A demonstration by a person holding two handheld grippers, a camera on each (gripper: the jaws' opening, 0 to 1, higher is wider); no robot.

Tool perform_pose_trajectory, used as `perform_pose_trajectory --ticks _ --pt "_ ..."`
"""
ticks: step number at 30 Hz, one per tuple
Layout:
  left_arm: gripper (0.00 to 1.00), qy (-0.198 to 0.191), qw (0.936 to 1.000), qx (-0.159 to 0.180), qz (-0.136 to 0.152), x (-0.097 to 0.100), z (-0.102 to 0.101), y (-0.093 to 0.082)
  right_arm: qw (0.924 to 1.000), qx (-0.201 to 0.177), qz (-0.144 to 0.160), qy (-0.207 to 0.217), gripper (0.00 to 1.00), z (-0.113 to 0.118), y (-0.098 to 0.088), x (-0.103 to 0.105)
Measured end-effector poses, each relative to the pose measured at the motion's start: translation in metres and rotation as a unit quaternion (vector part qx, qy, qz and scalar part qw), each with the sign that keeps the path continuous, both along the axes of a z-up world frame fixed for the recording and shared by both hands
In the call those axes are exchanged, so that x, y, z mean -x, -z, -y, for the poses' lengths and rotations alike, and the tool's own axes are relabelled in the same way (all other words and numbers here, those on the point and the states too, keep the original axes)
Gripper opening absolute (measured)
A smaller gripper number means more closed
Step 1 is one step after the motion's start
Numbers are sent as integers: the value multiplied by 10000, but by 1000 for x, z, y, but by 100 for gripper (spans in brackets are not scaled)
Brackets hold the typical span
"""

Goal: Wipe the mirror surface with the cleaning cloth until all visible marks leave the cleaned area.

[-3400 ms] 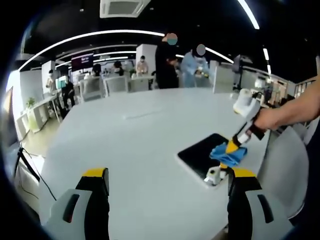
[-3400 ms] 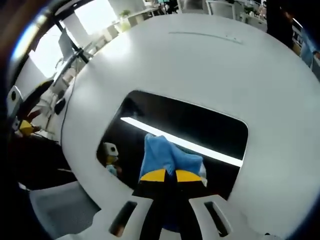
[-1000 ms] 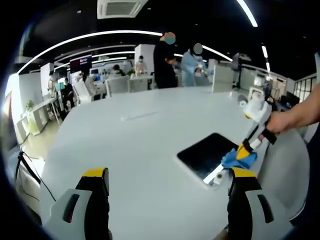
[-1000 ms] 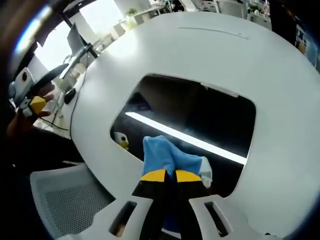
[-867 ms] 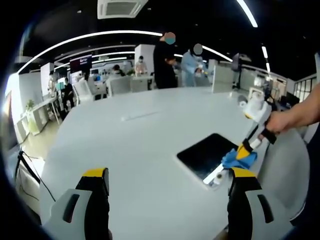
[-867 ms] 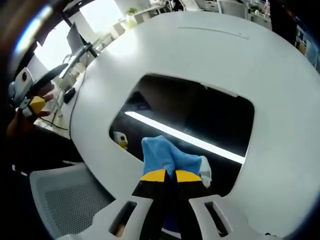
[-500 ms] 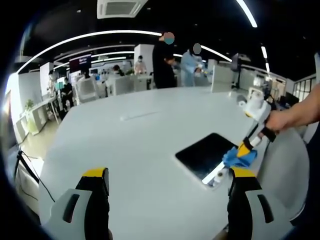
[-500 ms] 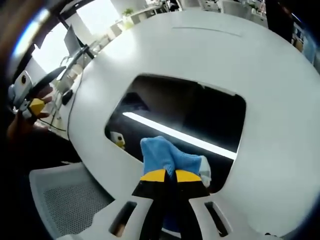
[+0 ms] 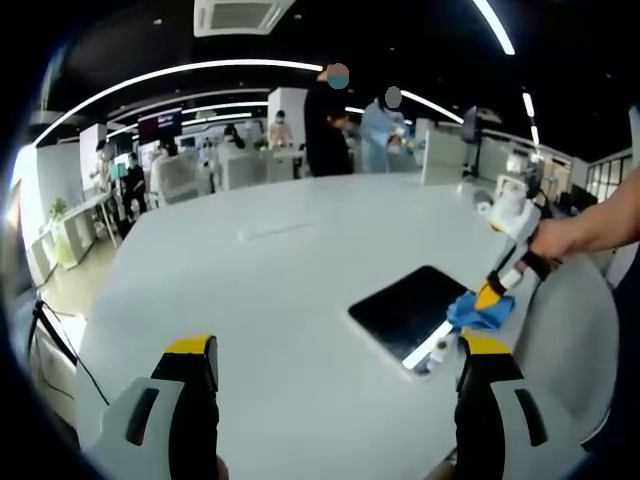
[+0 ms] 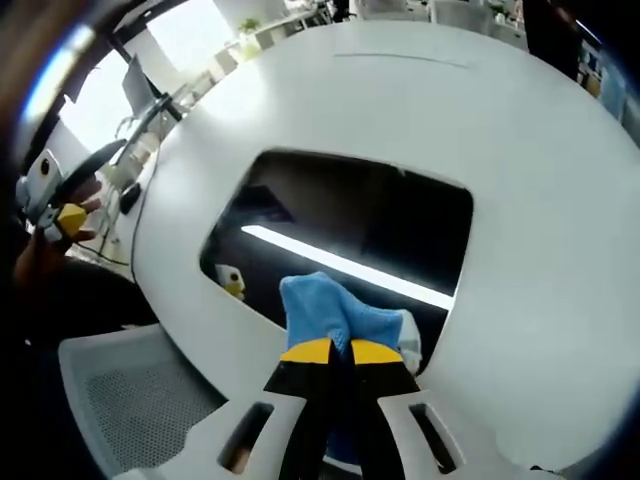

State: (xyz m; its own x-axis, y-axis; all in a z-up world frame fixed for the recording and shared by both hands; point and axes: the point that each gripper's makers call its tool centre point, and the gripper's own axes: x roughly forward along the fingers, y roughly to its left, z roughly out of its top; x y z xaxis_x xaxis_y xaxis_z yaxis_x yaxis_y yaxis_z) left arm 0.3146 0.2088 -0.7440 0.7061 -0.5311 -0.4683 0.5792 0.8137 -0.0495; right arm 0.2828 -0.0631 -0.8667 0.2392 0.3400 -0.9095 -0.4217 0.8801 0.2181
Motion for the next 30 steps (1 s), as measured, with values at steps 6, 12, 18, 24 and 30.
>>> perform_pose_trajectory --ticks 6,12,18,24,30 --pt "100 17 10000 8 -4 -1 3 1 10000 24 -11 79 0 9 0 0" --pt "100 33 10000 17 -11 -1 5 2 9999 48 -26 147 0 17 0 -1" --pt "100 40 10000 20 -33 0 5 4 9999 64 -21 150 0 20 0 -1" --pt "100 40 10000 33 -34 -1 7 3 9998 51 -31 175 0 20 1 -3" --pt "100 41 10000 36 -41 -1 8 4 9997 50 -37 235 0 22 0 -8"
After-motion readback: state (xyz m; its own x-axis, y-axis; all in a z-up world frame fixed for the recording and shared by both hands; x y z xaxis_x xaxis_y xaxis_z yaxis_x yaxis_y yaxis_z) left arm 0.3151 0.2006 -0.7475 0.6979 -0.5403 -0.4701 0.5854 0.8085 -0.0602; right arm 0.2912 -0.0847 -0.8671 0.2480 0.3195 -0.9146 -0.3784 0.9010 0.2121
